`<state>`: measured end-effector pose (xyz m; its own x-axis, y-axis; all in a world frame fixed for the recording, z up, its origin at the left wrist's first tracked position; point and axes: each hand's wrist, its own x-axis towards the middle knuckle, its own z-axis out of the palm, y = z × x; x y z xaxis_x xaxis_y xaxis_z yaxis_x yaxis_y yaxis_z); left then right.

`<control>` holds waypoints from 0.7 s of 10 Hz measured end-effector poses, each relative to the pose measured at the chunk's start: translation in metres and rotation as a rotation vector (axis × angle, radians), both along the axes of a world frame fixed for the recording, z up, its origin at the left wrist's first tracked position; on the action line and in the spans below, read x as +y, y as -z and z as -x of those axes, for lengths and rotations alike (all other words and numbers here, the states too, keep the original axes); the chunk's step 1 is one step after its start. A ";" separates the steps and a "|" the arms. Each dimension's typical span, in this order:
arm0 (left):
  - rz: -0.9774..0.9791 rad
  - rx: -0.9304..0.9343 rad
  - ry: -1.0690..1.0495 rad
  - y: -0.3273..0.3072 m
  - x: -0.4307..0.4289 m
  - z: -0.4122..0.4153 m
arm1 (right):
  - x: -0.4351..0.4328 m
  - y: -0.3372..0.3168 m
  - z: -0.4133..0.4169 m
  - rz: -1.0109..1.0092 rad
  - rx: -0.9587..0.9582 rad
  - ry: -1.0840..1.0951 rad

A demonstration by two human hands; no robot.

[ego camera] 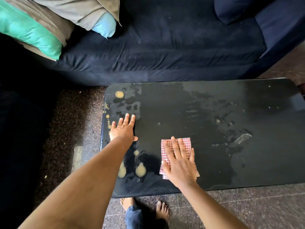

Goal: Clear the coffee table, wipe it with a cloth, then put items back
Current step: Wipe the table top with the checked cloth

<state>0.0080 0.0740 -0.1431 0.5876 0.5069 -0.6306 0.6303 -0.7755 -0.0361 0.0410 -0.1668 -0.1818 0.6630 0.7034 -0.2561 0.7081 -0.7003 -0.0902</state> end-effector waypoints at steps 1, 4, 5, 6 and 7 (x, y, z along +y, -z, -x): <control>0.005 -0.011 -0.005 0.000 0.000 0.000 | 0.026 -0.003 0.029 -0.042 0.050 -0.101; 0.016 -0.027 -0.009 -0.001 0.000 0.005 | -0.030 0.002 0.017 -0.007 -0.012 -0.105; 0.023 -0.029 -0.014 -0.001 -0.001 0.005 | -0.015 0.000 0.037 -0.021 0.013 -0.020; 0.037 -0.038 -0.029 -0.001 -0.001 0.006 | 0.009 -0.003 0.070 -0.084 0.064 -0.127; 0.035 -0.042 -0.024 0.000 0.000 0.006 | 0.007 0.001 0.072 -0.084 0.068 -0.217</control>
<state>0.0017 0.0739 -0.1427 0.6024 0.4990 -0.6230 0.6489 -0.7607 0.0181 -0.0310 -0.1601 -0.1823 0.4771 0.8483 -0.2298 0.8316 -0.5203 -0.1942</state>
